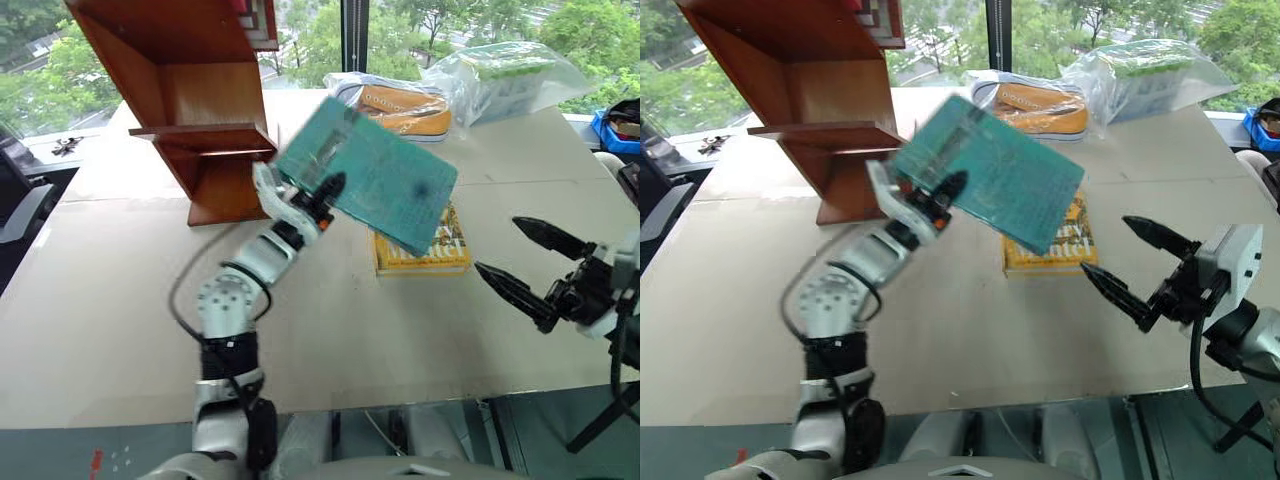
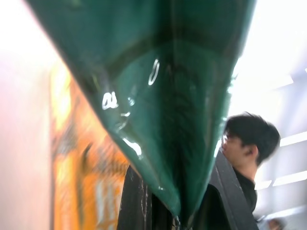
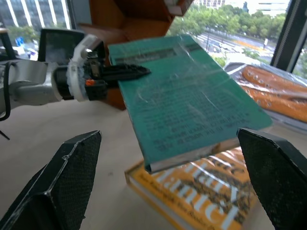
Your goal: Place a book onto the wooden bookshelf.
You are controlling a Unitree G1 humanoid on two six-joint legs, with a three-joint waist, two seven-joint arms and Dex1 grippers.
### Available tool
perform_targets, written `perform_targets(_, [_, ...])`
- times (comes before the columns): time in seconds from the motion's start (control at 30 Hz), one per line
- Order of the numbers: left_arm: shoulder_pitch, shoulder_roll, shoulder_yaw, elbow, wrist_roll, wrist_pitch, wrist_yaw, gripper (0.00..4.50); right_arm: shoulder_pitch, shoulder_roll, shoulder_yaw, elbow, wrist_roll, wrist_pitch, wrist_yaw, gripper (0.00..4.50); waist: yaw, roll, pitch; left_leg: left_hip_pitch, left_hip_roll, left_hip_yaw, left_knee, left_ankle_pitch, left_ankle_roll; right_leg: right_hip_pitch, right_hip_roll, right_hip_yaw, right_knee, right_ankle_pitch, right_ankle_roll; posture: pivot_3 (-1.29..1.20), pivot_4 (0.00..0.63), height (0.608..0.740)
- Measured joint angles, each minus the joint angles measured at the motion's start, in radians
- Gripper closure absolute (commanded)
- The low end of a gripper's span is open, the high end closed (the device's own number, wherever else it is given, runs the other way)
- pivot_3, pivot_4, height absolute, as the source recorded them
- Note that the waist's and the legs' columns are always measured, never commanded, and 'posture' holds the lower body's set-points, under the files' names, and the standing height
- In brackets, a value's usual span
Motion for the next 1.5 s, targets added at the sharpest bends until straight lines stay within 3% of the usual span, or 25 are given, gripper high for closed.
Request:
perform_targets(0.07, [-0.045,0.167,-0.03,-0.072,0.013,0.07,-0.042,4.48,-0.033,-0.032,0.0,0.03,-0.001,-0.007,0.014,0.0,-0.002,0.0,0.003,-0.001,-0.001,0.0,-0.001,0.0,0.0,-0.001,0.002,0.0,-0.001,0.0,0.0,0.0,0.15,0.74])
perform_targets(0.1, [-0.078,0.292,-0.059,-0.137,0.06,0.09,-0.117,4.48,-0.048,-0.058,0.003,0.053,-0.007,-0.011,0.03,0.0,-0.004,0.0,0.004,-0.001,-0.001,0.0,-0.001,0.0,0.0,-0.001,0.003,0.0,0.0,0.0,0.0,0.0,0.15,0.74])
perform_targets(0.17, [-0.142,0.454,-0.106,-0.249,0.176,0.072,-0.278,4.48,-0.081,-0.09,0.004,0.088,-0.01,-0.019,0.057,0.0,-0.004,0.002,0.005,0.0,-0.003,0.001,-0.004,0.0,0.0,-0.001,0.003,0.001,-0.003,-0.001,0.001,0.0,0.15,0.74])
perform_targets(0.2, [-0.155,0.479,-0.114,-0.269,0.202,0.062,-0.31,4.48,-0.092,-0.098,0.003,0.093,-0.009,-0.019,0.062,0.0,-0.003,0.003,0.006,0.0,-0.003,0.001,-0.005,0.0,0.0,-0.001,0.003,0.001,-0.004,-0.001,0.001,0.0,0.15,0.74])
perform_targets(0.23, [-0.21,0.591,-0.19,-0.309,0.34,0.003,-0.392,4.48,-0.132,-0.128,0.002,0.113,0.002,-0.021,0.086,0.0,-0.004,0.003,0.008,0.0,-0.003,0.001,-0.006,0.0,0.0,-0.001,0.003,0.001,-0.004,-0.001,0.001,0.0,0.15,0.74])
perform_targets(0.33, [-0.281,0.747,-0.283,-0.302,0.605,-0.128,-0.505,4.48,-0.18,-0.173,-0.012,0.139,0.01,-0.03,0.125,0.0,-0.005,0.005,0.01,0.001,-0.003,0.001,-0.011,0.001,-0.001,-0.002,0.003,0.002,-0.006,-0.001,0.001,0.0,0.15,0.74])
perform_targets(0.5, [-0.515,0.891,-0.41,-0.186,0.994,-0.368,-0.679,4.48,-0.261,-0.198,0.002,0.246,-0.023,-0.08,0.194,0.0,-0.005,0.003,0.013,-0.007,-0.003,0.002,-0.012,0.001,-0.001,-0.009,0.002,0.001,-0.008,-0.001,0.001,0.0,0.15,0.74])
perform_targets(0.73, [-0.665,0.967,-0.518,-0.13,1.212,-0.393,-0.946,4.48,-0.339,-0.16,0.103,0.33,-0.08,-0.138,0.239,0.0,-0.011,0.003,0.013,-0.024,-0.003,0.002,-0.007,0.001,-0.001,-0.027,0.002,0.0,-0.002,-0.001,0.002,0.0,0.15,0.74])
perform_targets(0.87, [-0.687,1.046,-0.613,-0.074,1.371,-0.365,-1.089,4.48,-0.375,-0.137,0.142,0.354,-0.104,-0.164,0.256,0.0,-0.029,0.003,0.014,-0.023,-0.004,0.005,-0.007,0.001,-0.001,-0.027,0.002,0.0,0.001,-0.002,0.002,0.0,0.15,0.74])
perform_targets(1.0, [-0.687,1.06,-0.659,-0.01,1.505,-0.308,-1.186,4.48,-0.403,-0.122,0.158,0.364,-0.122,-0.192,0.256,0.0,-0.032,0.002,0.014,-0.022,-0.003,0.005,-0.005,0.001,-0.001,-0.027,0.003,0.0,0.003,-0.002,0.002,0.0,0.15,0.74])
perform_targets(1.23, [-0.737,0.953,-0.794,0.005,1.803,-0.196,-1.329,4.48,-0.419,-0.102,0.188,0.364,-0.137,-0.201,0.254,0.0,-0.027,0.002,0.014,-0.021,-0.004,0.004,0.002,0.001,0.0,-0.024,0.003,0.0,0.006,-0.001,0.003,0.0,0.15,0.74])
perform_targets(1.5, [-0.77,0.874,-0.843,0.122,1.998,-0.122,-1.455,4.48,-0.407,-0.103,0.186,0.36,-0.151,-0.202,0.235,0.0,-0.038,0.002,0.014,-0.015,-0.003,0.008,0.003,0.001,0.0,-0.023,0.004,0.004,0.015,-0.002,0.003,0.0,0.15,0.74])
